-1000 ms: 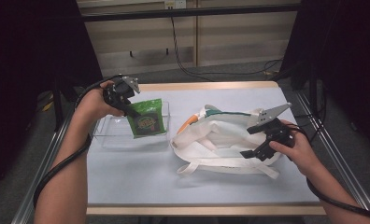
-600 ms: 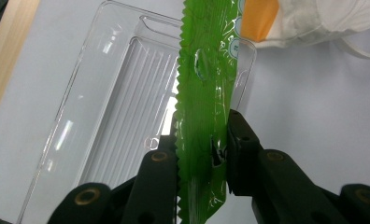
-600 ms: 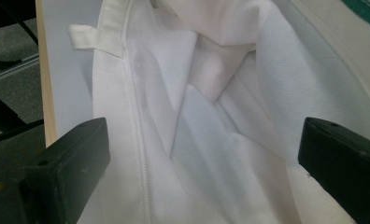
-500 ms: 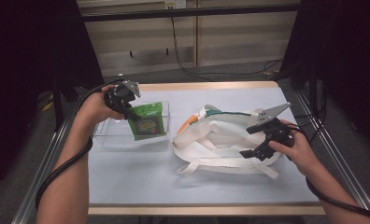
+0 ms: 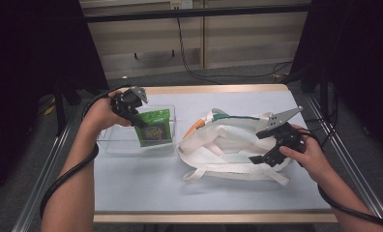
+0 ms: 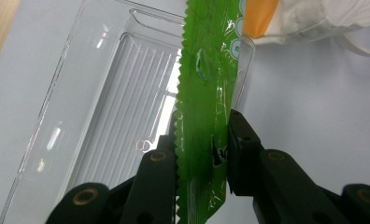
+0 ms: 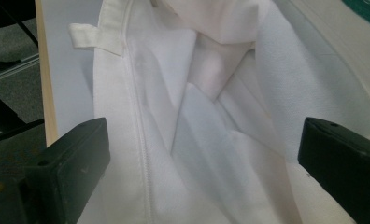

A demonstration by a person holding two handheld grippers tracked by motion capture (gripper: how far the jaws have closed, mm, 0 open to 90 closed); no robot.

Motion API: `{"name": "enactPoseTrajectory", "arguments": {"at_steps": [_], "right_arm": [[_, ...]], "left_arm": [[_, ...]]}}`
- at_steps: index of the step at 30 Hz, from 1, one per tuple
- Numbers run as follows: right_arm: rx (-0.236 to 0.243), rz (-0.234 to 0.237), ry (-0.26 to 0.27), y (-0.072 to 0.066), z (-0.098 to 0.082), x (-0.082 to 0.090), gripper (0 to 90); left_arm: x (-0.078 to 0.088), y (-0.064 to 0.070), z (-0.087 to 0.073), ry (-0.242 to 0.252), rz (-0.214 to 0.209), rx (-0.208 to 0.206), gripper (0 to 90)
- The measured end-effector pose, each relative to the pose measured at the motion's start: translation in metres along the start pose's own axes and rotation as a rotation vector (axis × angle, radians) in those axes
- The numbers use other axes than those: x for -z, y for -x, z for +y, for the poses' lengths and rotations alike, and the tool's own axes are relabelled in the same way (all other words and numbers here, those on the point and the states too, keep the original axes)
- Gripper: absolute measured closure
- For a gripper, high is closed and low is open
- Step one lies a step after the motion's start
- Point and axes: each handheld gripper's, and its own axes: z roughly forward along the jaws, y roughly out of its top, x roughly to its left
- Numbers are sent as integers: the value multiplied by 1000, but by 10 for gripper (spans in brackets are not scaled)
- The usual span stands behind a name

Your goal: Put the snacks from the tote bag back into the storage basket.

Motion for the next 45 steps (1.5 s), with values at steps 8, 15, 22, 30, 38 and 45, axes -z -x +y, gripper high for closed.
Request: {"name": "enactPoseTrajectory", "arguments": {"at_steps": [8,15,22,30,38,45], "right_arm": [[0,8,-5,0,-1,-2,16],[-1,5,-4,0,-1,-4,16],[-3,11,-2,0,-2,-5,16],[-7,11,-3,0,-3,-5,16],[-2,6,-7,0,-4,-6,16],[-3,13,-6,0,-4,-7,16]], "left_arm": [[-4,1,-1,-5,-7,-4,749],[-7,1,-2,0,-8,-1,747],[-10,1,-3,0,-12,1,746],[-16,1,-4,-4,-19,3,742],[-17,1,-4,1,-20,1,739],[-18,1,-6,12,-22,12,734]]}}
